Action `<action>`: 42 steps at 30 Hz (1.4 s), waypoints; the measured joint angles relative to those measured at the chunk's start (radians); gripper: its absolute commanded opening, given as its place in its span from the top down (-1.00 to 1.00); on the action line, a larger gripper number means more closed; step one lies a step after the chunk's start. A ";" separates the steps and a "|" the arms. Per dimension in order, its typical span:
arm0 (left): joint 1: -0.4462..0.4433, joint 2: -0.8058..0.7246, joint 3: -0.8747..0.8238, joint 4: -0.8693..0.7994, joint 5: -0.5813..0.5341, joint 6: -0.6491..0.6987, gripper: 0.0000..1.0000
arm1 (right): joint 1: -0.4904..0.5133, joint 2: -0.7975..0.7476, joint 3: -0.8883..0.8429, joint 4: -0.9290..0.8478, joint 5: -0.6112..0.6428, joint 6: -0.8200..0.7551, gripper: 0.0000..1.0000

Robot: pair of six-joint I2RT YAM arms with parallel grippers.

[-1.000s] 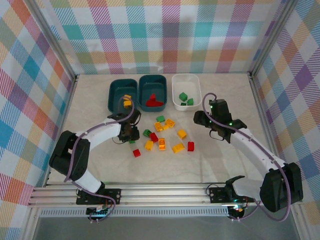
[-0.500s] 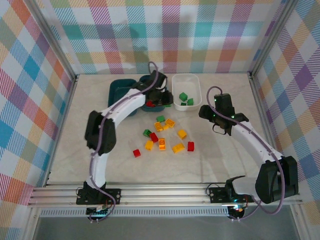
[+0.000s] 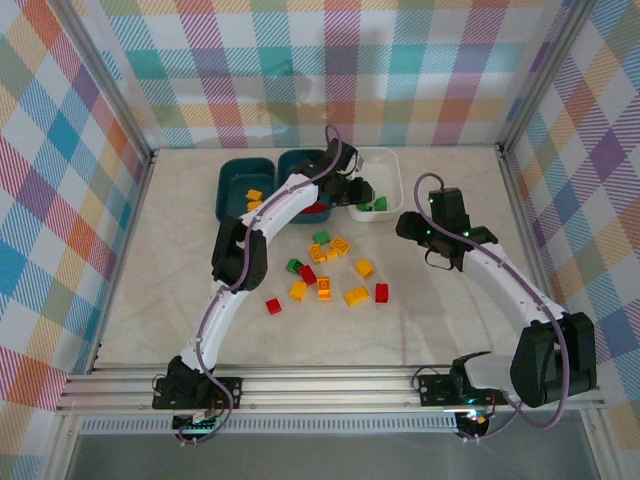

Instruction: Sort the legos into containers by color

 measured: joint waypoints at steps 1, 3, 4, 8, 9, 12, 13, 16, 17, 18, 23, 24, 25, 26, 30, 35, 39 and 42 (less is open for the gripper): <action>0.000 0.006 0.016 0.001 0.000 -0.002 0.39 | 0.000 0.002 0.000 0.000 -0.005 0.000 -0.40; 0.000 0.024 0.051 0.001 -0.001 -0.006 0.31 | 0.000 0.008 0.000 0.000 -0.018 0.000 -0.40; 0.000 0.034 0.065 0.001 -0.004 -0.008 0.21 | 0.000 0.011 0.000 0.000 -0.022 0.000 -0.41; 0.000 0.090 0.143 -0.004 -0.030 -0.012 -0.17 | 0.000 0.014 0.000 -0.007 -0.048 -0.001 -0.41; 0.000 0.098 0.152 -0.003 -0.034 -0.013 -0.28 | 0.000 0.014 0.001 -0.011 -0.053 -0.001 -0.41; 0.000 0.099 0.160 -0.011 -0.041 -0.011 -0.43 | 0.004 0.009 0.001 -0.035 -0.071 -0.001 -0.42; 0.000 0.099 0.163 -0.012 -0.042 -0.011 -0.44 | 0.010 0.005 0.001 -0.043 -0.075 -0.001 -0.42; 0.000 0.074 0.144 -0.021 -0.041 -0.009 -0.45 | 0.050 -0.011 0.001 -0.078 -0.077 -0.001 -0.44; 0.000 0.039 0.095 -0.015 -0.040 -0.008 -0.46 | 0.078 -0.013 0.001 -0.093 -0.079 -0.001 -0.46; 0.000 -0.019 0.010 0.002 -0.041 -0.007 -0.48 | 0.116 -0.013 0.001 -0.112 -0.079 0.000 -0.46; 0.000 -0.417 -0.521 0.161 -0.108 -0.032 -0.72 | 0.293 -0.010 -0.071 -0.165 -0.079 0.045 -0.54; 0.000 -0.519 -0.644 0.206 -0.135 -0.045 -0.74 | 0.323 -0.007 -0.105 -0.167 -0.082 0.065 -0.54; 0.002 -0.599 -0.741 0.247 -0.155 -0.060 -0.76 | 0.343 0.000 -0.128 -0.173 -0.082 0.079 -0.54; 0.005 -0.691 -0.856 0.297 -0.180 -0.080 -0.84 | 0.364 0.014 -0.150 -0.184 -0.080 0.097 -0.54; 0.021 -0.943 -1.248 0.445 -0.257 -0.174 -0.93 | 0.404 0.087 -0.172 -0.201 -0.046 0.138 -0.47; 0.030 -1.046 -1.506 0.453 -0.298 -0.230 -0.95 | 0.404 0.149 -0.170 -0.170 0.006 0.157 -0.29; 0.030 -1.122 -1.547 0.442 -0.312 -0.236 -0.96 | 0.404 0.217 -0.143 -0.153 0.055 0.163 0.00; 0.031 -1.178 -1.543 0.449 -0.322 -0.235 -0.97 | 0.404 0.256 -0.126 -0.142 0.082 0.170 0.14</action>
